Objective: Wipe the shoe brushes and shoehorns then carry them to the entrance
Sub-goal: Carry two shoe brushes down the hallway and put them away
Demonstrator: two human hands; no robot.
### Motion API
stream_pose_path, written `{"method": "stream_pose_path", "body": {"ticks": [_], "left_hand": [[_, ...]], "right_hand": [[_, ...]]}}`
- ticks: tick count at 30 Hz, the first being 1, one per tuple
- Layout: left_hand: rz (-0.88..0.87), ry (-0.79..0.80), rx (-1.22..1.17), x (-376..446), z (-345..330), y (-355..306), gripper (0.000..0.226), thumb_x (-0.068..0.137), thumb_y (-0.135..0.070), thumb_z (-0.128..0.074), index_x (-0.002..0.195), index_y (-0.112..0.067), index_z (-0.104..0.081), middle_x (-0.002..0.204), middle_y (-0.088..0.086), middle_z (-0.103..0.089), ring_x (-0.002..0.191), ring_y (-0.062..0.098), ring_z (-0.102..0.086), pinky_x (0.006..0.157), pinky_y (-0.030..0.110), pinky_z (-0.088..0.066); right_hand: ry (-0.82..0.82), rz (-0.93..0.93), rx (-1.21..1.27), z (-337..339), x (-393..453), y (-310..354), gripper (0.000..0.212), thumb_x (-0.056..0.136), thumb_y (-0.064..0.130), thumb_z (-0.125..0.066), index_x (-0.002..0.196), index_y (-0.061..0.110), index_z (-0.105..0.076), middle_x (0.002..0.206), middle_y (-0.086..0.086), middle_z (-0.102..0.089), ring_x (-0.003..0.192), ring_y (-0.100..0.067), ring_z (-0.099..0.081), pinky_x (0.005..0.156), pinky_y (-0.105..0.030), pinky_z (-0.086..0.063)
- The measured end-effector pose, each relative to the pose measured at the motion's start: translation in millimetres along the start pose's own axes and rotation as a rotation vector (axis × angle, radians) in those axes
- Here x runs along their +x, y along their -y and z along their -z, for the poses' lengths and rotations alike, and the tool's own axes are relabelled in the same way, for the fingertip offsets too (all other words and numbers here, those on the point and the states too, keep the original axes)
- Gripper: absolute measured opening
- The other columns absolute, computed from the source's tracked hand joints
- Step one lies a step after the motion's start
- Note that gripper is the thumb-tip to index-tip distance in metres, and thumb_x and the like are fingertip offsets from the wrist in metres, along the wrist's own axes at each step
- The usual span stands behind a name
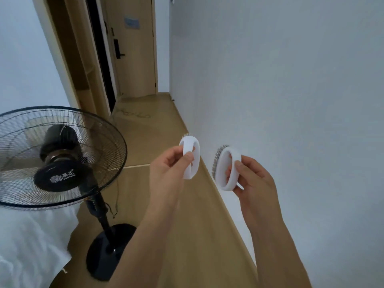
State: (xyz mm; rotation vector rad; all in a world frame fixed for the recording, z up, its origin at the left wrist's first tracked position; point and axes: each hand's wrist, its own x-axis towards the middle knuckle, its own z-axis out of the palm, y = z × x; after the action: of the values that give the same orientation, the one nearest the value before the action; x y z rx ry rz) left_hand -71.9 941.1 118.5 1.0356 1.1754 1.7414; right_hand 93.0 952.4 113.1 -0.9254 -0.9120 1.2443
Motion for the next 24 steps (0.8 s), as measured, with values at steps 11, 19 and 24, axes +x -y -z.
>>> {"method": "stream_pose_path", "body": {"ticks": [11, 19, 24], "left_hand": [[-0.039, 0.093, -0.022, 229.8, -56.9, 20.7, 0.014, 0.090, -0.013, -0.068, 0.094, -0.023, -0.076, 0.081, -0.008, -0.071, 0.078, 0.008, -0.063, 0.081, 0.034, -0.051], [-0.027, 0.056, 0.023, 342.6, -81.8, 71.4, 0.012, 0.089, -0.012, -0.068, 0.095, -0.019, -0.076, 0.083, -0.003, -0.070, 0.079, 0.010, -0.061, 0.080, 0.034, -0.049], [-0.082, -0.019, 0.098, 424.8, -104.7, 101.1, 0.013, 0.089, -0.015, -0.069, 0.095, -0.024, -0.076, 0.087, -0.004, -0.073, 0.080, 0.010, -0.063, 0.079, 0.034, -0.052]], "right_hand": [[-0.003, 0.161, -0.043, -53.4, 213.3, 1.8, 0.020, 0.097, 0.011, -0.060, 0.110, 0.015, -0.074, 0.099, -0.002, -0.072, 0.086, -0.014, -0.068, 0.079, -0.028, -0.056], [0.023, 0.133, -0.055, -70.0, 345.6, -31.2, 0.019, 0.096, 0.014, -0.063, 0.109, 0.020, -0.075, 0.102, -0.002, -0.075, 0.092, -0.013, -0.072, 0.081, -0.029, -0.058], [0.092, 0.108, -0.059, -78.9, 452.4, -53.7, 0.018, 0.095, 0.016, -0.065, 0.107, 0.023, -0.076, 0.101, 0.000, -0.076, 0.094, -0.015, -0.072, 0.090, -0.041, -0.058]]}}
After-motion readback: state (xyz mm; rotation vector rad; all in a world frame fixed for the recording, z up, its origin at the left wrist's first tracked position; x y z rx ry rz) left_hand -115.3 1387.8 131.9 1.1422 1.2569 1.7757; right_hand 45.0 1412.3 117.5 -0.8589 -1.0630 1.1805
